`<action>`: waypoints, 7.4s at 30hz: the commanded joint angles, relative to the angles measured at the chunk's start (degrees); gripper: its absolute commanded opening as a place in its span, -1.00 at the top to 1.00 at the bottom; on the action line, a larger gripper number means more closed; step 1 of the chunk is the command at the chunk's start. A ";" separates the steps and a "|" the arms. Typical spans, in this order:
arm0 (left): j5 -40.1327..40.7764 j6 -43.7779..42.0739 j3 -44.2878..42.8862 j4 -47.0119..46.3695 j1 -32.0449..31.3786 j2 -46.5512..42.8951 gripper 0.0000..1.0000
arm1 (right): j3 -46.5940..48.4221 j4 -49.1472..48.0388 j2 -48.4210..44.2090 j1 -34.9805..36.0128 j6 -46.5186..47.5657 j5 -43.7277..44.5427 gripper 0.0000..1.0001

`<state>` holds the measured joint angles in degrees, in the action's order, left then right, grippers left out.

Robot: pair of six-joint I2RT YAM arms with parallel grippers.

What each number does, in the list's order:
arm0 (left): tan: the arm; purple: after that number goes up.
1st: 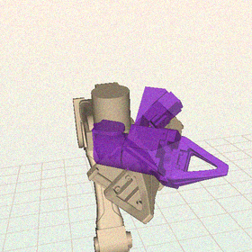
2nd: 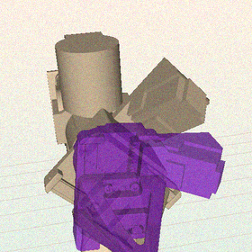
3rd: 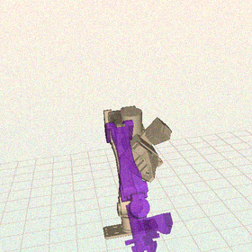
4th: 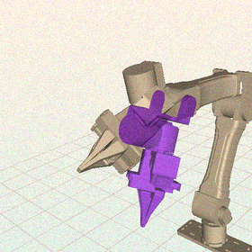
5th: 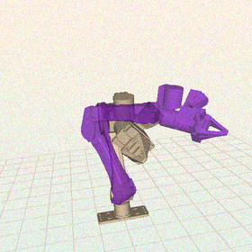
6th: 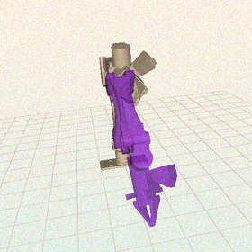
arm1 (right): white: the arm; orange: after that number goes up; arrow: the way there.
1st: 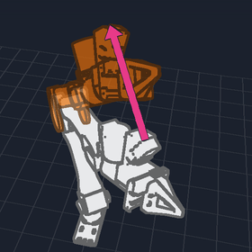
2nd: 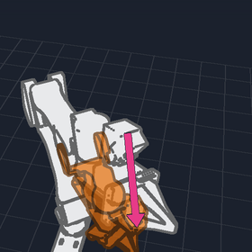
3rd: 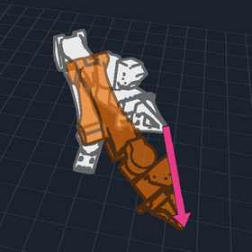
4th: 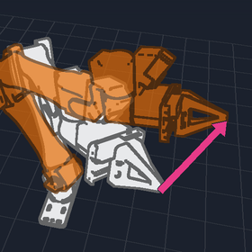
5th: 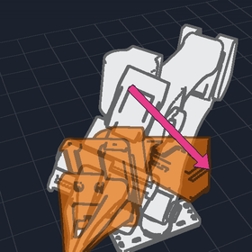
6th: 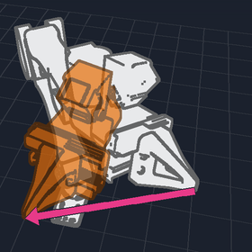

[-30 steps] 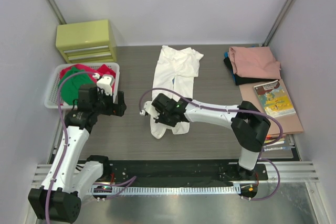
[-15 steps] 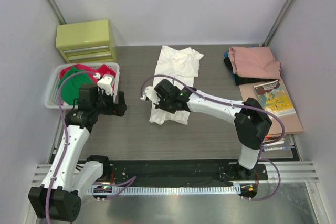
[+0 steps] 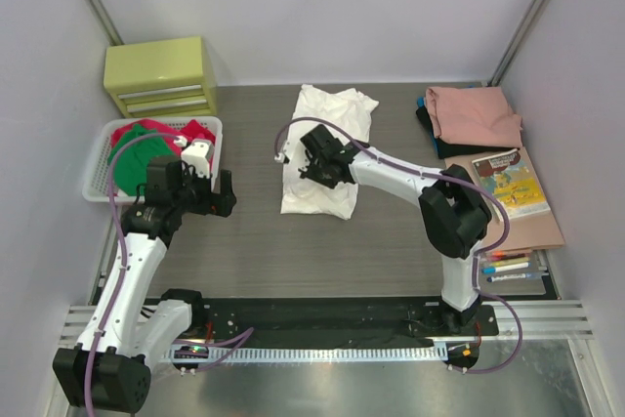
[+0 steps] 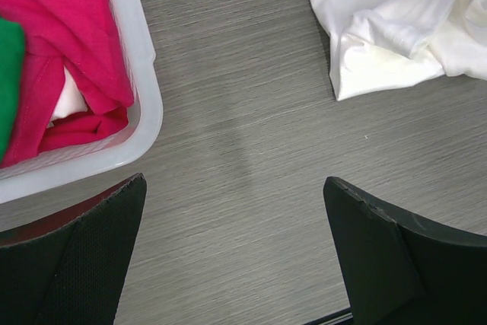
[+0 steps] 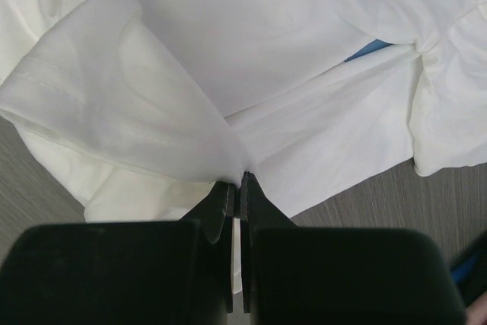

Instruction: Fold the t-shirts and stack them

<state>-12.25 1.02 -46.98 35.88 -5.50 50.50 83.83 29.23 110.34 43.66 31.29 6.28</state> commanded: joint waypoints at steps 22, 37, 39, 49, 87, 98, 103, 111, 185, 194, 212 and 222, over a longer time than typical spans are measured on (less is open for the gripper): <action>-1.72 -0.66 0.14 -0.98 0.31 0.04 -0.99 | 10.04 -7.08 8.22 -4.81 3.43 3.64 0.95; -3.13 -0.75 0.14 -0.90 0.31 0.39 -1.00 | 3.71 -14.82 1.11 -4.90 -0.78 12.34 -0.64; -3.13 -0.75 0.05 -0.90 0.31 0.48 -1.00 | 3.36 -13.77 -1.35 -4.99 -1.84 13.92 -0.64; -3.13 -0.75 0.40 -0.99 0.31 -0.49 -1.00 | -9.12 -6.30 -24.11 -6.22 -17.03 1.47 0.98; -7.17 0.98 -22.88 -12.14 -17.88 45.20 0.99 | 1.16 4.96 -2.68 -12.98 -19.25 -12.53 0.98; -9.98 5.93 -25.88 -19.09 -23.33 59.08 1.00 | 3.79 4.95 3.38 -13.16 -18.72 -13.40 0.98; -10.34 6.80 -27.02 -19.35 -23.86 61.21 0.99 | 4.50 4.61 5.49 -13.16 -18.54 -10.52 0.98; -8.41 6.46 -23.95 -21.38 -23.95 59.19 1.00 | 6.96 2.85 7.08 -17.11 -19.77 -8.13 0.98; 22.18 -10.77 -6.02 -14.70 -14.89 7.42 -0.99 | 10.56 -3.22 13.32 -23.80 -17.05 -1.18 -0.60; 21.48 -10.77 -5.58 -14.70 -14.89 7.51 -0.99 | 7.06 -2.08 7.63 -23.09 -18.10 -4.43 -0.60; 1.11 0.37 -3.29 -15.22 -15.07 14.61 0.99 | -8.34 -6.65 -15.34 -16.85 -20.02 3.29 0.95; 1.36 3.72 -17.77 -13.38 -25.43 33.49 0.99 | -4.39 -6.82 -7.79 -17.12 -20.74 1.27 0.98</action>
<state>-6.98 1.13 -57.14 24.23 -26.70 78.89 75.26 23.18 99.07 26.76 10.48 6.52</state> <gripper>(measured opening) 0.003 0.020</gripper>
